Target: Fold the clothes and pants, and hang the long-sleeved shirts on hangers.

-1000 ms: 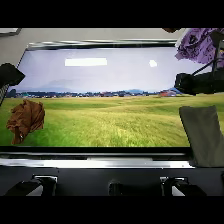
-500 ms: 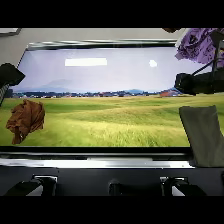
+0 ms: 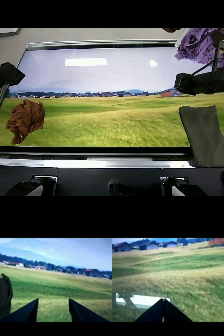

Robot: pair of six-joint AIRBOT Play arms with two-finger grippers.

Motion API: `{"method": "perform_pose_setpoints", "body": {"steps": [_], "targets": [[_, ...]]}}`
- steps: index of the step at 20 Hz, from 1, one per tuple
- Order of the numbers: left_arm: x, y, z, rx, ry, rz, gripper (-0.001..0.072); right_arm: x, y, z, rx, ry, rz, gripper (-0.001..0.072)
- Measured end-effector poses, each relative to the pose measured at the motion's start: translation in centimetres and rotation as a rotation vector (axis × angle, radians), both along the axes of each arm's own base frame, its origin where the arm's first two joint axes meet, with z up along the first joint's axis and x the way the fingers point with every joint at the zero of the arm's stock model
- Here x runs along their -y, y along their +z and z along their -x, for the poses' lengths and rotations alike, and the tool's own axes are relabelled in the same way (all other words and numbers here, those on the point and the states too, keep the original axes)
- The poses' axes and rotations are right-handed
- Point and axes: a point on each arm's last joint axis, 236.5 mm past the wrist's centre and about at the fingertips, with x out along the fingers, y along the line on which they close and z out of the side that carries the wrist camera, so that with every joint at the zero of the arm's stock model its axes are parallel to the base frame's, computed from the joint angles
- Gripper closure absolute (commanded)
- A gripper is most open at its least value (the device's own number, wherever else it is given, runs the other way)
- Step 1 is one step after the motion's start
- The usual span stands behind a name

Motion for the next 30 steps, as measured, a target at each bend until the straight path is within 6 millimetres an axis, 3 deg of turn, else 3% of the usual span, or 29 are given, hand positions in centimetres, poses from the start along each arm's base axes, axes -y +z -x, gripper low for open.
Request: {"method": "perform_pose_setpoints", "body": {"steps": [8,9,10,11,13,15,17,20,23,26,27,28,30], "targets": [[0.1,0.2,-0.2,0.012,-0.001,0.011,0.0284,0.0,0.0,0.0,0.001,0.000,0.000,0.0684],[-0.1,0.1,-0.3,0.010,0.004,0.010,0.0220,0.0,0.0,0.0,0.001,0.000,0.000,0.0684],[-0.6,-0.1,-0.2,-0.002,0.017,0.002,0.0057,0.0,0.0,0.0,0.001,0.000,0.000,0.0684],[-1.6,-0.6,-0.2,-0.019,0.039,-0.015,-0.0013,0.0,0.0,0.0,0.001,0.000,0.000,0.0684],[-4.5,-2.5,-0.3,-0.072,0.112,-0.055,-0.0013,0.0,0.0,0.0,0.002,0.000,0.000,0.0684],[-8.3,-5.9,-0.8,-0.145,0.203,-0.075,-0.0013,0.0,0.0,0.0,0.002,-0.001,0.000,0.0684],[-12.3,-10.5,-1.5,-0.215,0.293,-0.077,-0.0013,0.0,0.0,0.0,0.002,-0.001,0.000,0.0684],[-16.5,-17.8,-1.9,-0.309,0.403,-0.031,-0.0013,0.0,0.0,-0.1,0.003,-0.001,0.000,0.0684],[-18.6,-24.4,-2.6,-0.379,0.461,0.017,-0.0013,0.0,0.0,-0.1,0.003,-0.001,0.000,0.0684],[-18.7,-29.7,-3.3,-0.446,0.465,0.043,-0.0013,0.0,0.0,0.0,0.001,0.000,0.000,0.0684],[-18.5,-31.1,-3.5,-0.466,0.461,0.049,0.0279,0.0,0.0,0.0,0.001,0.000,0.000,0.0684],[-18.1,-32.1,-3.5,-0.486,0.459,0.059,0.0670,0.0,0.0,0.0,0.001,0.000,0.000,0.0684],[-17.1,-33.1,-3.6,-0.516,0.444,0.080,0.0691,0.0,-0.1,0.1,-0.006,0.002,-0.001,0.0683]]}}
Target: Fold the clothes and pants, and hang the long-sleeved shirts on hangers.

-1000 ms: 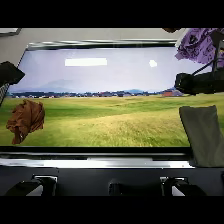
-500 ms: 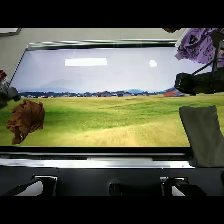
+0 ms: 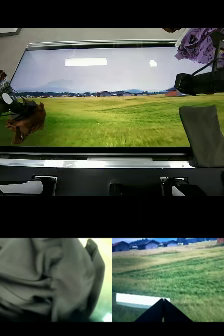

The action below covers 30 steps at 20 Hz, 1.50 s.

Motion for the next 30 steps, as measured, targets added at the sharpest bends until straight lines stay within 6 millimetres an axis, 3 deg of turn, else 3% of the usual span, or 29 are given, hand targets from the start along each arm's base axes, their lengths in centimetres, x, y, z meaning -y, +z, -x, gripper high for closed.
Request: {"method": "perform_pose_setpoints", "body": {"steps": [2,4,6,8,11,13,15,16,17,18,19,21,23,25,27,30], "targets": [[2.1,0.5,-0.7,0.010,-0.030,0.042,0.0692,-0.1,-0.2,0.3,-0.015,0.005,-0.001,0.0683],[5.9,2.7,-1.9,0.063,-0.093,0.106,0.0691,-0.2,-0.5,0.9,-0.042,0.012,-0.002,0.0680],[11.7,5.5,-2.6,0.120,-0.183,0.193,0.0691,-0.2,-1.0,1.7,-0.085,0.012,-0.005,0.0662],[19.2,8.8,-2.4,0.179,-0.304,0.293,0.0691,-0.2,-1.6,2.7,-0.134,0.008,-0.005,0.0662],[30.9,12.4,0.5,0.213,-0.500,0.431,0.0691,0.0,-2.2,4.0,-0.197,0.007,0.003,0.0623],[37.3,12.7,3.4,0.187,-0.590,0.495,0.0690,0.1,-2.6,4.8,-0.236,0.007,0.008,0.0623],[42.3,11.4,6.2,0.140,-0.652,0.536,0.0684,0.2,-2.9,5.5,-0.267,0.010,0.014,0.0623],[44.3,10.3,7.3,0.116,-0.676,0.546,0.0564,0.2,-3.0,5.8,-0.280,0.010,0.015,0.0623],[45.7,9.3,8.1,0.094,-0.687,0.551,0.0305,0.2,-3.0,6.0,-0.289,0.012,0.017,0.0623],[46.7,8.3,8.7,0.070,-0.696,0.553,0.0111,0.2,-3.1,6.2,-0.296,0.012,0.018,0.0623],[47.0,7.6,9.0,0.054,-0.696,0.553,0.0077,0.3,-3.1,6.2,-0.298,0.012,0.020,0.0623],[46.1,7.1,8.6,0.038,-0.691,0.544,0.0078,0.3,-3.1,6.2,-0.297,0.014,0.021,0.0616],[43.6,7.4,7.3,0.038,-0.688,0.529,0.0079,0.4,-3.4,5.9,-0.285,0.034,0.035,0.0417],[40.0,7.9,5.9,0.038,-0.670,0.512,0.0080,0.5,-5.0,5.5,-0.295,0.038,0.040,0.0412],[36.2,8.1,4.8,0.026,-0.635,0.501,0.0081,-0.6,-8.2,5.3,-0.330,0.043,-0.013,0.0411],[31.1,8.1,3.7,0.009,-0.559,0.497,0.0081,-4.6,-14.2,5.0,-0.375,0.039,-0.211,0.0367]]}}
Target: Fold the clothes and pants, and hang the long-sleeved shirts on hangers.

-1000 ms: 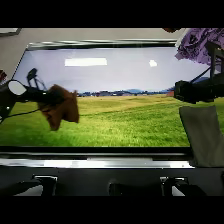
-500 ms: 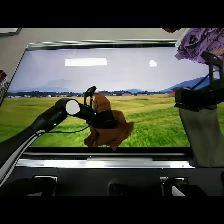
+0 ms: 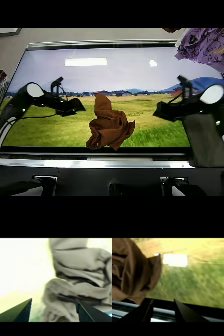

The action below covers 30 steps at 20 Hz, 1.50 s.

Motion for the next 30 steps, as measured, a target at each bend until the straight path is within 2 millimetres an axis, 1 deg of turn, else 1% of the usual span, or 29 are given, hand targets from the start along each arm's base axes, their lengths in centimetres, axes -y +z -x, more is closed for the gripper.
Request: {"method": "perform_pose_setpoints", "body": {"steps": [2,4,5,8,11,12,16,18,19,21,24,26,27,30], "targets": [[-2.5,0.0,-0.6,-0.008,0.044,-0.002,0.0082,-2.5,-3.6,-0.3,-0.022,-0.046,-0.136,0.0352],[-4.3,0.0,-1.1,-0.008,0.076,-0.004,0.0082,-4.0,-6.8,-0.5,-0.049,-0.091,-0.233,0.0352],[-4.9,0.0,-1.3,-0.007,0.086,-0.004,0.0082,-4.6,-8.2,-0.5,-0.067,-0.106,-0.267,0.0352],[-6.1,0.1,-2.0,0.014,0.115,-0.006,0.0082,-5.5,-11.4,-0.4,-0.123,-0.135,-0.323,0.0357],[-6.6,0.2,-2.9,0.047,0.137,-0.009,0.0082,-5.9,-13.4,-0.1,-0.167,-0.153,-0.345,0.0359],[-6.8,0.3,-3.3,0.060,0.146,-0.009,0.0082,-5.9,-13.7,0.0,-0.176,-0.157,-0.351,0.0373],[-7.1,0.4,-4.0,0.088,0.164,-0.011,0.0082,-6.4,-14.5,-0.1,-0.195,-0.177,-0.371,0.0373],[-7.2,0.5,-4.3,0.097,0.169,-0.012,0.0083,-7.2,-14.9,0.2,-0.206,-0.166,-0.369,0.0385],[-7.2,0.5,-4.3,0.098,0.169,-0.012,0.0083,-7.8,-15.1,0.3,-0.207,-0.156,-0.366,0.0502],[-7.2,0.5,-4.4,0.101,0.172,-0.012,0.0087,-8.8,-15.4,0.3,-0.198,-0.145,-0.353,0.0686],[-7.0,0.3,-4.6,0.100,0.178,-0.005,0.0087,-9.5,-15.4,0.2,-0.184,-0.134,-0.342,0.0688],[-6.4,-0.2,-5.4,0.098,0.204,0.028,0.0089,-9.7,-14.8,0.0,-0.165,-0.122,-0.337,0.0688],[-5.7,-0.6,-6.2,0.104,0.217,0.061,0.0102,-9.7,-14.4,0.0,-0.153,-0.113,-0.334,0.0688],[-3.0,-2.2,-9.0,0.140,0.223,0.166,0.0104,-9.7,-13.5,0.3,-0.139,-0.089,-0.323,0.0687]]}}
